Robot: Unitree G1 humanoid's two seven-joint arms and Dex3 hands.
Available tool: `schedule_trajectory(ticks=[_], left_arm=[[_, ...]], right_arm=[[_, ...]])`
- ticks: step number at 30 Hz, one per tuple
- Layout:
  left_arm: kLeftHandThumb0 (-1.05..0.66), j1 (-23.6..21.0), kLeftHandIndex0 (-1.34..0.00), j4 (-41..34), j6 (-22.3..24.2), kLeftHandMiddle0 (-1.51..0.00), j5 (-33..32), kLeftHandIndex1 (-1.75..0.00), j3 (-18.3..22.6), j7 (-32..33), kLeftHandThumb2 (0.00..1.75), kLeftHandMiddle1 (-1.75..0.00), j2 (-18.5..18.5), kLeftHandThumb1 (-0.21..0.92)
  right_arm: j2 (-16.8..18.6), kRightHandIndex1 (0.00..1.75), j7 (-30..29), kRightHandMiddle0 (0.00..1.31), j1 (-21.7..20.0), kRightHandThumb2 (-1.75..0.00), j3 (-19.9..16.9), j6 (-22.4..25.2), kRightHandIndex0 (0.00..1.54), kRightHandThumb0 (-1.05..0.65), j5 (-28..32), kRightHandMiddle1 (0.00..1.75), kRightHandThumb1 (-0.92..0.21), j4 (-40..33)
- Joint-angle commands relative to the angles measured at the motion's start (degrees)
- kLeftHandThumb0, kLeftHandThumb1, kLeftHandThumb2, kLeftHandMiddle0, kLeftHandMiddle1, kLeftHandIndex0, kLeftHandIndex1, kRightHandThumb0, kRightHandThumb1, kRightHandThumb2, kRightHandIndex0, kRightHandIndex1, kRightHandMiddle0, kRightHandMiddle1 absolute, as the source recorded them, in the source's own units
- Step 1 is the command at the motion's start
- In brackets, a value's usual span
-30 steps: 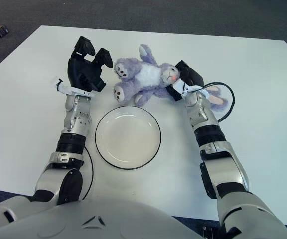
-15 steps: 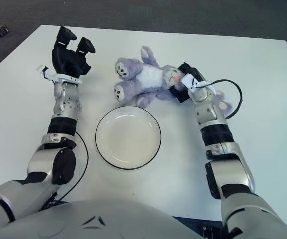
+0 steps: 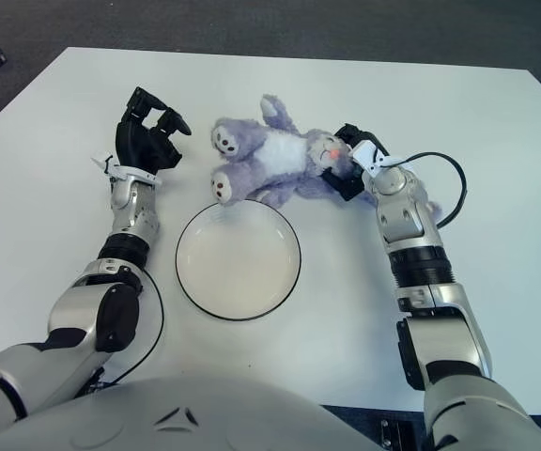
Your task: Put the doll into the plate.
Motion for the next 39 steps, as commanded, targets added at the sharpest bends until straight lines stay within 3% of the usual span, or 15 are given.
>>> schedule_trajectory(ticks=[1,16,27,39], left_arm=[[-0.01,-0.40,-0.49,2.65,-1.98,-0.55,1.25,-1.75,0.29,-0.07,1.37,-1.74,1.66,0.28],[-0.01,-0.53,-0.48,11.09,-2.87,-0.49,5.17,-1.75,-1.09,-0.39,1.31,-1.75,1.26,0.33],[-0.01,0.37,-0.43,12.30,-2.20,-0.44,7.94,-1.75,-2.48,0.00,1.23,-1.75,2.15,0.40],[-0.01,1.14,-0.43,12.95,-1.76,-0.44,12.79,-1.75,-4.81,4.43,1.24,-1.75,3.41,0.40]], right_arm=[[-0.73,1.59,0.82,0.66,1.08,-1.66,-1.78,-1.12,0.91,0.00,2.02,1.75,0.03,-2.89],[-1.84,1.63,4.35,0.69,2.13,-1.72,-2.78,2.96,0.93,0.00,3.54,1.75,0.08,-13.68],[-2.23,1.66,4.66,0.70,2.26,-1.75,-3.12,2.20,0.93,0.00,3.63,1.75,0.09,-15.37],[-1.34,1.69,3.28,0.64,1.57,-1.68,-3.42,5.87,0.87,0.00,2.63,1.75,0.02,-16.47]])
